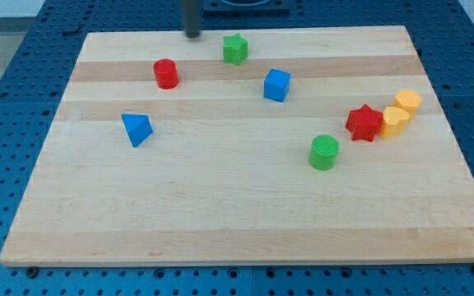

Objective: Slide the red circle towards the green star

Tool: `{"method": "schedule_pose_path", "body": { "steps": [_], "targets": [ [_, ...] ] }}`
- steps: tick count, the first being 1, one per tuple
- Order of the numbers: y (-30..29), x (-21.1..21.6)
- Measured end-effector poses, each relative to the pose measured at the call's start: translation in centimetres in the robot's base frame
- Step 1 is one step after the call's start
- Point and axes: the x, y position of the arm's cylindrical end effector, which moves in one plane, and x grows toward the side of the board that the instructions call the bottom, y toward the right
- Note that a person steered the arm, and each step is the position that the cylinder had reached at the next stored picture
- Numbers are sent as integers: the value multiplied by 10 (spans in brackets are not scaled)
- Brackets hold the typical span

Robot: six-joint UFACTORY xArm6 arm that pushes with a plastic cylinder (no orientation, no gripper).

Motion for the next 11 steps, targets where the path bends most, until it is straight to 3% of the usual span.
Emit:
{"method": "schedule_pose_path", "body": {
  "steps": [2,3,5,8,10,11],
  "targets": [
    [-86,96],
    [-89,136],
    [-17,126],
    [-1,107],
    [50,103],
    [38,101]
  ]
}}
